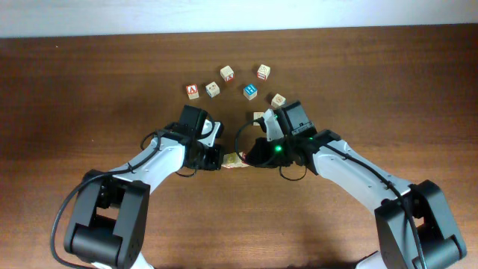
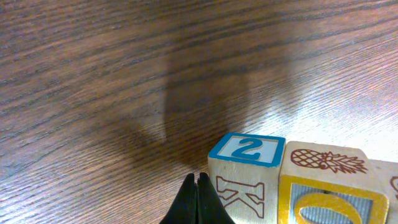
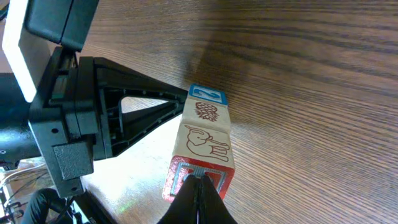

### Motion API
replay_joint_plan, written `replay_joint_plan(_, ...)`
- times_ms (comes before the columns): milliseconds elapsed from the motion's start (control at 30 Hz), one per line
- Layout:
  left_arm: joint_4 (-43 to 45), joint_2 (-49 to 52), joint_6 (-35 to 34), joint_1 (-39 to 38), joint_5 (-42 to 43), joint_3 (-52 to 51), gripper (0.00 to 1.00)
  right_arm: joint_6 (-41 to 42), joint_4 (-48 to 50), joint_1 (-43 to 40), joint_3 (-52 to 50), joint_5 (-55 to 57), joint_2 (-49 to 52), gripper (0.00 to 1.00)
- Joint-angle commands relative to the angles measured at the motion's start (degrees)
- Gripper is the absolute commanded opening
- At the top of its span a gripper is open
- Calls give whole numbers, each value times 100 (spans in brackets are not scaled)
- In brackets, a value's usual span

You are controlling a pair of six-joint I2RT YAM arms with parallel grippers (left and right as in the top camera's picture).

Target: Rotate 3 blocks

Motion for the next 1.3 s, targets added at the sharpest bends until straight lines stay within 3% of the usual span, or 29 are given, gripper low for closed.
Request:
replay_joint_plan(0, 35, 15, -28, -120, 669, 33, 0, 70, 83, 199, 85, 72, 17, 4)
replay_joint_plan(600, -122, 15, -33, -120, 684, 33, 0, 476, 577, 330, 85, 289, 352, 4)
replay_joint_plan(767, -157, 15, -929, 90, 61, 33, 0, 584, 570, 540, 85, 678, 352, 4)
replay_joint_plan(900, -140, 13, -975, 463, 63, 181, 0, 584, 529, 525, 85, 767, 352, 4)
replay_joint_plan(1267, -140, 13, -975, 470, -387, 404, 0, 378, 533, 518, 107, 813, 68, 4)
